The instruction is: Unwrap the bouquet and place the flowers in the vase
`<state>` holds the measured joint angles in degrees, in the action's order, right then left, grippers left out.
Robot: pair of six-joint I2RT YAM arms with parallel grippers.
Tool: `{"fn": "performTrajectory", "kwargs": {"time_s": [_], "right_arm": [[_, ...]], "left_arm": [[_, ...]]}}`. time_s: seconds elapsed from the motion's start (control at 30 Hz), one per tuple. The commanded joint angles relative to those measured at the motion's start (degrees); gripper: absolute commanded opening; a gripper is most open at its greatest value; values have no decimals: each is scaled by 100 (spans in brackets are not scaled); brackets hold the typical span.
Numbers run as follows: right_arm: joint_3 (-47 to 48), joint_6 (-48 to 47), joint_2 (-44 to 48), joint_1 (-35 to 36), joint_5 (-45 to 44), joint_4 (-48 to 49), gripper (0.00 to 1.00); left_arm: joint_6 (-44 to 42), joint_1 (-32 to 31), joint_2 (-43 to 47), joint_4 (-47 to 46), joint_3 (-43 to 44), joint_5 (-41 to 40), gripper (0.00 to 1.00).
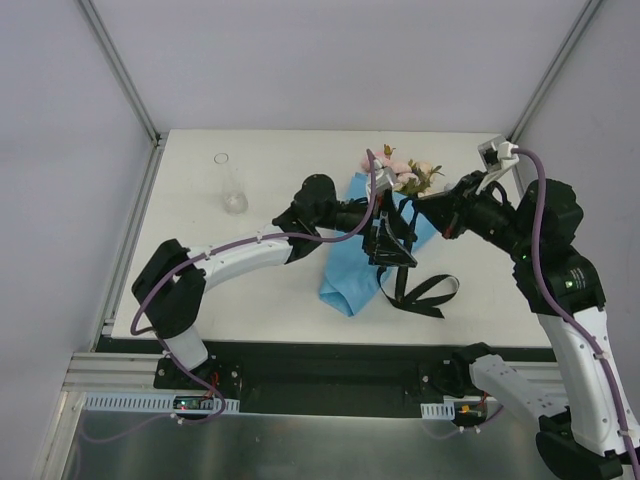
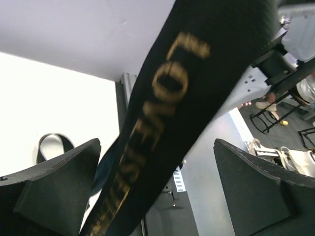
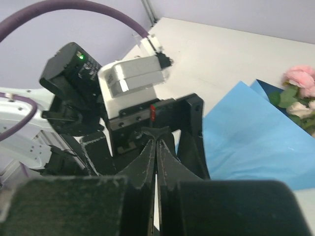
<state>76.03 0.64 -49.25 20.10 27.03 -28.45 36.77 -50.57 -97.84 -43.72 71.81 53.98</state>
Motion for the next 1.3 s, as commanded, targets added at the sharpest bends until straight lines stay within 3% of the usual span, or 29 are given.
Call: {"fn": "performTrajectory", "kwargs": {"time_s": [0.0,0.17,0.37,0.4,0.47,0.5,0.53,0.57,0.6,0.7,0.8,0.87,1.03,1.13,1.27], "right_arm": [[79,-249,206,-6,-453,-179,1],[-158,199,118,3,338,444,1],[-220,533,109,3,566,805,1],[-220,551,100,3,619,840,1],[-168,507,48,12,611,806,1],[-141,455,30,12,593,719,5],[-106,376,-14,12,550,666,12],[-115,218,-14,12,471,630,21],[-106,104,-31,12,192,491,42],[69,-213,-110,3,-877,-70,73],[53,-319,-102,-15,-1846,-424,87],[0,-337,-119,-23,-2165,-512,89],[-167,-346,-295,-50,-2263,-636,89],[-167,-223,-383,-58,-2018,-645,90],[-194,-196,-401,-50,-1973,-644,90]], "left_arm": [[-1022,38,775,496,-378,-227,99],[-919,-14,400,874,50,-457,96],[-873,-32,-50,1172,561,-827,71],[-891,-32,-51,1208,597,-888,55],[-1135,-32,54,1487,667,-1038,35],[-1303,-32,124,1646,676,-1117,22],[-1487,-32,221,1857,650,-1257,3],[-1959,-32,465,2102,641,-1554,0],[-2190,-32,616,2705,632,-1766,0],[-3025,-15,1362,3805,545,-2627,0],[-3501,134,2215,4519,369,-3844,0],[-3563,379,2776,5249,369,-4682,0],[-3449,934,3981,6331,412,-7999,0],[-3807,1023,4711,6745,588,-9103,0],[-4624,1022,5309,6930,676,-9947,0]]}}
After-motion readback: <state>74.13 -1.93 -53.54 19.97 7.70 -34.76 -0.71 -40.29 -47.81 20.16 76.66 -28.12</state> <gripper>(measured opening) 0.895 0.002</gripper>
